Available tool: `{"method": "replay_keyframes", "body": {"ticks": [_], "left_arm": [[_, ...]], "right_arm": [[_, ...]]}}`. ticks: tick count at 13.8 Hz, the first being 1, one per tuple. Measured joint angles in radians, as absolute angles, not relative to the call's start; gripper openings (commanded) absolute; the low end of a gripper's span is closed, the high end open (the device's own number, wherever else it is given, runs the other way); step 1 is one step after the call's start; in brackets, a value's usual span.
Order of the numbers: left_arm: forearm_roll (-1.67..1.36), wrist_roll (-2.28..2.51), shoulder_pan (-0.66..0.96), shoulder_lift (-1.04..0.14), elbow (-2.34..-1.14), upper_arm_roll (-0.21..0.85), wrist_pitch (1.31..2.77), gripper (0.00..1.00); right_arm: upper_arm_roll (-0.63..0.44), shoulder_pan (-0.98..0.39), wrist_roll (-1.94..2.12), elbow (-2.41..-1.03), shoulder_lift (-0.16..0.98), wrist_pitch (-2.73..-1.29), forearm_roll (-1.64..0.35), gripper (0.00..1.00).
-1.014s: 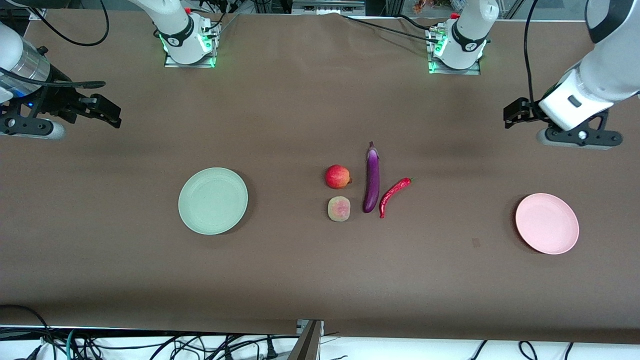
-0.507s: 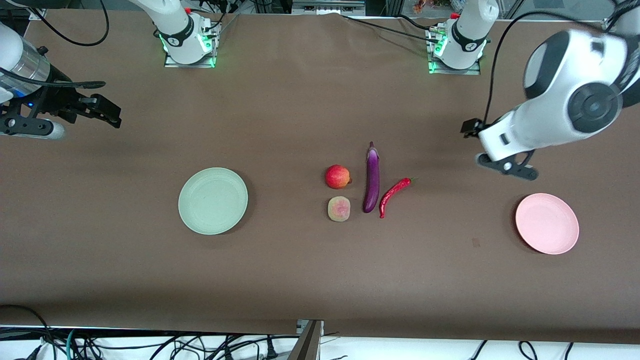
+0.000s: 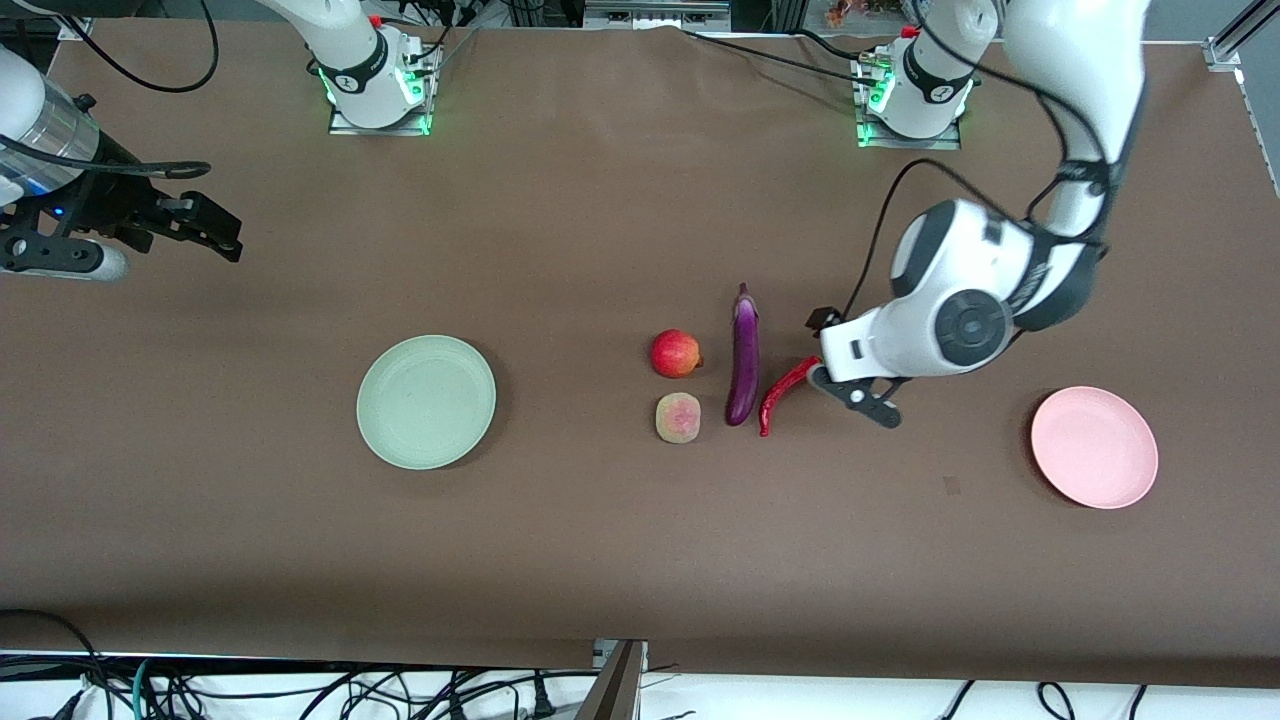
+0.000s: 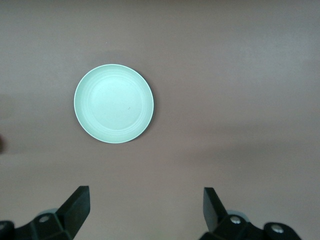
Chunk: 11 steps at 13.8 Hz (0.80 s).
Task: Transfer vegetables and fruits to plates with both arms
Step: 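Reach the left gripper to the chili while the right gripper moves out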
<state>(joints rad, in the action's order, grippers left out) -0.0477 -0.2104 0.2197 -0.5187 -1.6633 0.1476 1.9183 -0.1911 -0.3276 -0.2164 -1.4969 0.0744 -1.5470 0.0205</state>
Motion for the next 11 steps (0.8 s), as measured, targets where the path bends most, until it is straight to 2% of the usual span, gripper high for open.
{"method": "replay_keyframes", "body": {"ticks": [5, 11], "left_arm": [[0.214, -0.243, 0.339, -0.634, -1.664, 0.16, 2.021, 1.0], [0.238, -0.262, 0.339, -0.716, -1.677, 0.147, 2.167, 1.0]], "right_arm": [[-0.182, -0.331, -0.217, -1.497, 0.093, -1.553, -0.007, 1.0], [-0.182, -0.331, -0.197, -1.499, 0.213, -1.562, -0.012, 1.0]]}}
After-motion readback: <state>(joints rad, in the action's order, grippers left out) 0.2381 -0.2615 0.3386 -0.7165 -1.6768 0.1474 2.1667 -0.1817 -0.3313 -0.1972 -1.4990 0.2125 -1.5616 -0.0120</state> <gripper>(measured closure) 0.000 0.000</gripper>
